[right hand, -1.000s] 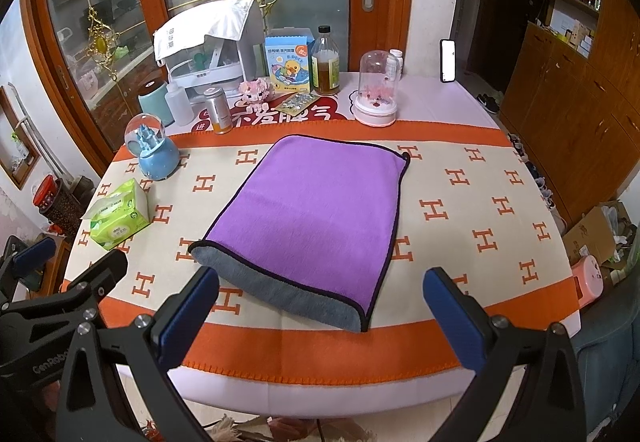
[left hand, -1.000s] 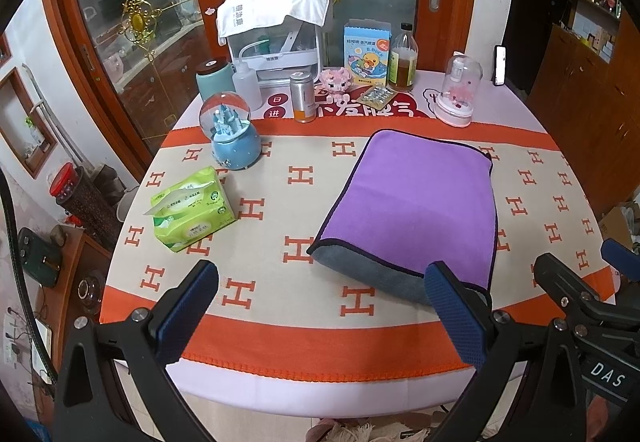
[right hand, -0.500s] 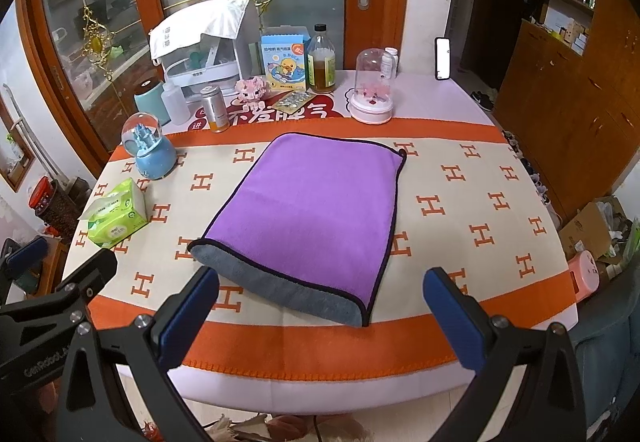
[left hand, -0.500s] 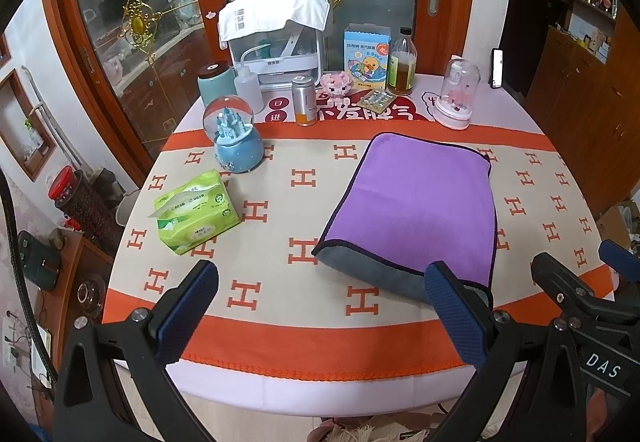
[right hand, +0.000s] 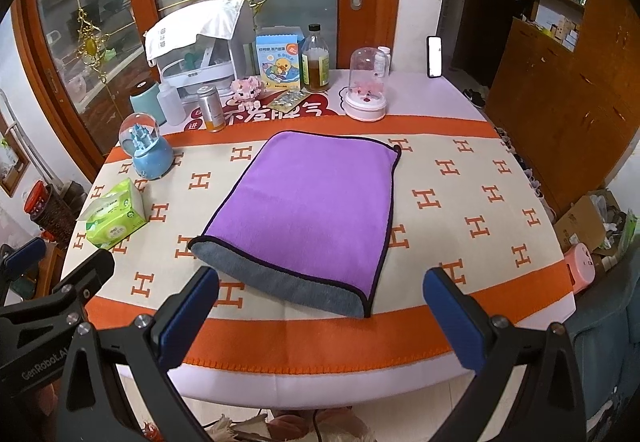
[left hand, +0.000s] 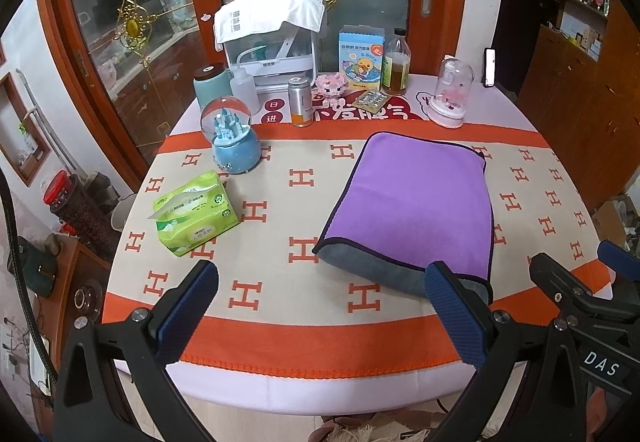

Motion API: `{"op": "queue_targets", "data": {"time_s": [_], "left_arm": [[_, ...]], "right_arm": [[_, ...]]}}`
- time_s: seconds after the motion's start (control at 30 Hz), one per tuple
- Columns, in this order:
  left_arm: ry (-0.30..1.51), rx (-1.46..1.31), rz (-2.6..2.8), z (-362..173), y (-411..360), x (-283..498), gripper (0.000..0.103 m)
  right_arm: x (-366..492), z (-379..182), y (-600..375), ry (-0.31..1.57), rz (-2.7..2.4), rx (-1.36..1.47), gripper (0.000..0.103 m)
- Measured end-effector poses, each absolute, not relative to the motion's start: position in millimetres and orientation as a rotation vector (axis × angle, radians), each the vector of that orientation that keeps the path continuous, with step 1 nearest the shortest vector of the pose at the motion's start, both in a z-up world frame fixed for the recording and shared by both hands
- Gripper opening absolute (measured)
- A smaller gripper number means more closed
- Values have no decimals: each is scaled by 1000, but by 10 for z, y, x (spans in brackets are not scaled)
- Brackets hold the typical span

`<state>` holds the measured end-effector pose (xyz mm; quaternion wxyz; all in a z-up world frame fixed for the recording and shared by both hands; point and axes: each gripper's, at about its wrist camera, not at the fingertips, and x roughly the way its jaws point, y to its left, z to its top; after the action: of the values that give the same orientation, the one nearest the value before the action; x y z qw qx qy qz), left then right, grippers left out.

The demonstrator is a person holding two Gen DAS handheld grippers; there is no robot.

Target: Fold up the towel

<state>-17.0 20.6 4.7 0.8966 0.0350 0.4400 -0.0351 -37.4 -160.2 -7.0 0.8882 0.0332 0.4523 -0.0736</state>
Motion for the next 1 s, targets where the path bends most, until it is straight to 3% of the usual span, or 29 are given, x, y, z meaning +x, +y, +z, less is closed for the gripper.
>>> {"op": "queue_targets", "data": {"time_s": [1.0], "left_arm": [[943,80,-152,-92,308,-65,102]], "right_arm": [[-444,-125,-1434,954,-231,65,102]]}}
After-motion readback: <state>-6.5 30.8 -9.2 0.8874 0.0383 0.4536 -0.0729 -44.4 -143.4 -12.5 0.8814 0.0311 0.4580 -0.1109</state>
